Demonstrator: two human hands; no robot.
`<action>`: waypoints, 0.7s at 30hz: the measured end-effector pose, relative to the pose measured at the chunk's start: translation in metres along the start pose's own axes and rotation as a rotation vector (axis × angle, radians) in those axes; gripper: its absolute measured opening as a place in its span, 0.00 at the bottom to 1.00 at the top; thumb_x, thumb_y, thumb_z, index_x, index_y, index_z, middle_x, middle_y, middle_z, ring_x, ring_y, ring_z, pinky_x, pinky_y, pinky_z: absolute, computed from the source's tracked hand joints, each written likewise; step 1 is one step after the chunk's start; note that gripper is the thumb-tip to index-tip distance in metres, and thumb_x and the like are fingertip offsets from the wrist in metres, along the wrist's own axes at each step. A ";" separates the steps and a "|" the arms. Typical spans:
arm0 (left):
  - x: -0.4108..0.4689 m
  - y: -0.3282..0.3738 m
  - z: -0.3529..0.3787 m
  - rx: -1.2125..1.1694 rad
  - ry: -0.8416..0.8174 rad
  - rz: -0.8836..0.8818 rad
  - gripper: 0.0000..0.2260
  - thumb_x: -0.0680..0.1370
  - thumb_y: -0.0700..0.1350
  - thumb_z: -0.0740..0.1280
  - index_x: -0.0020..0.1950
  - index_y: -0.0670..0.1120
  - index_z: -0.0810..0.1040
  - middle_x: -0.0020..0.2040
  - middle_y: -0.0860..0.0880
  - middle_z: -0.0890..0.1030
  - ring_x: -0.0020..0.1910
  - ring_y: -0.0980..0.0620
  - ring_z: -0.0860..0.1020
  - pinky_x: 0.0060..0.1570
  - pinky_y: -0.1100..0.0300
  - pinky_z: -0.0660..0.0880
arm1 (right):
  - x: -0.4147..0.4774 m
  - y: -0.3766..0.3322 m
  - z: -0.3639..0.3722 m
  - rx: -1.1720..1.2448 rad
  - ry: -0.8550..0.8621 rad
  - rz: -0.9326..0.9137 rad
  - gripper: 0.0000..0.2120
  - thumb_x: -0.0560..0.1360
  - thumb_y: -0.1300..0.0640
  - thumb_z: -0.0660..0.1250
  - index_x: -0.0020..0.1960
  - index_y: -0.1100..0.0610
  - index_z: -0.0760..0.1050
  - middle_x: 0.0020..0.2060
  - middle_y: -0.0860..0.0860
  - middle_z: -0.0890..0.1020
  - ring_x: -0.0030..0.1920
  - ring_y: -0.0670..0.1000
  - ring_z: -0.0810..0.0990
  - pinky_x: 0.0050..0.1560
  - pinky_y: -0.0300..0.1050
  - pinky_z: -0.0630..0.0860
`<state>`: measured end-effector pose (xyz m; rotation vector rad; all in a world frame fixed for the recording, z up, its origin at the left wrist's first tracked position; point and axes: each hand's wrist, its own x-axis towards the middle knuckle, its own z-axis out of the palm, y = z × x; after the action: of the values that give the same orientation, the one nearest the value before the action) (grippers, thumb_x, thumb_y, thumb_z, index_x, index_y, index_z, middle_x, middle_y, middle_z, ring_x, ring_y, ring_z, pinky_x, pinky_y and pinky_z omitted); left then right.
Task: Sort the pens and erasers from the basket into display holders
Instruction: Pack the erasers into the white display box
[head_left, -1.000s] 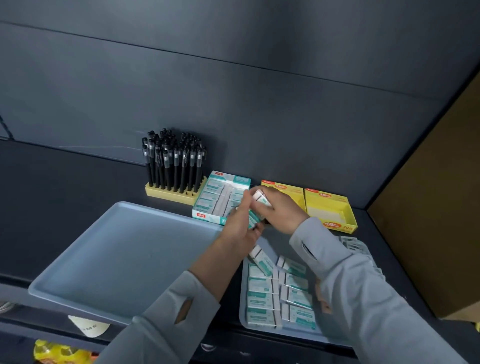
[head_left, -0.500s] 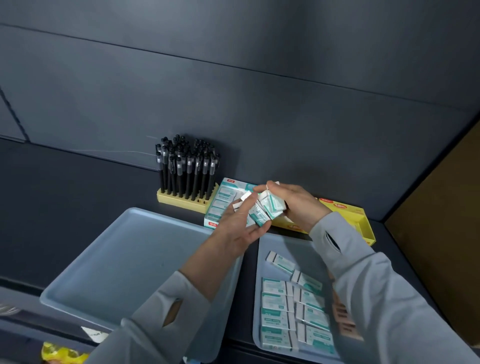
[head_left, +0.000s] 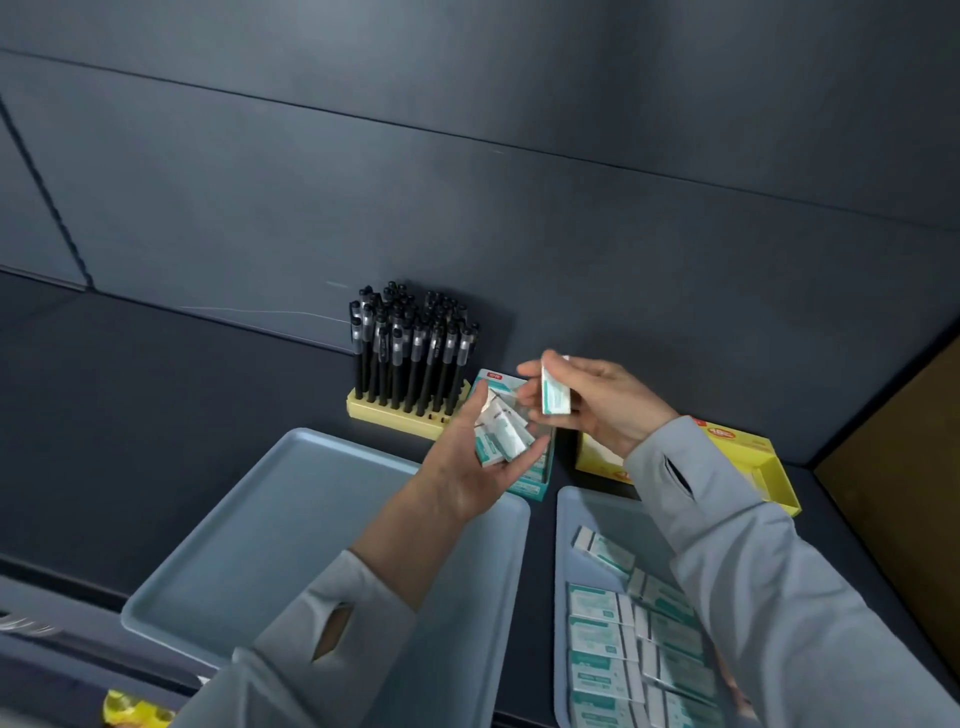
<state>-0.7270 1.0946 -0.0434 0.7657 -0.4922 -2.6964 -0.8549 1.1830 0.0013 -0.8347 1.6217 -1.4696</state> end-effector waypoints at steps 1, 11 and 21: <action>-0.001 0.002 -0.001 -0.035 0.022 -0.013 0.22 0.76 0.53 0.69 0.64 0.41 0.77 0.61 0.41 0.80 0.58 0.45 0.79 0.41 0.54 0.82 | 0.003 0.000 -0.002 0.030 0.042 -0.007 0.17 0.80 0.50 0.62 0.56 0.61 0.80 0.41 0.55 0.83 0.45 0.49 0.83 0.48 0.44 0.81; -0.010 0.021 -0.023 0.111 0.060 0.019 0.15 0.79 0.47 0.67 0.60 0.38 0.79 0.44 0.41 0.81 0.42 0.51 0.78 0.31 0.67 0.79 | 0.055 0.043 -0.016 -1.370 0.125 -0.034 0.16 0.80 0.53 0.59 0.63 0.60 0.74 0.57 0.61 0.74 0.60 0.63 0.72 0.60 0.49 0.68; -0.018 0.023 -0.025 0.163 -0.016 0.101 0.12 0.80 0.36 0.64 0.62 0.36 0.76 0.54 0.38 0.81 0.48 0.47 0.81 0.35 0.63 0.80 | 0.050 0.046 -0.010 -1.432 0.149 -0.159 0.13 0.74 0.54 0.69 0.58 0.51 0.81 0.51 0.53 0.83 0.51 0.57 0.78 0.47 0.44 0.71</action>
<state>-0.6946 1.0744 -0.0467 0.7405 -0.7412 -2.5946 -0.8861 1.1501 -0.0498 -1.6048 2.7141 -0.2076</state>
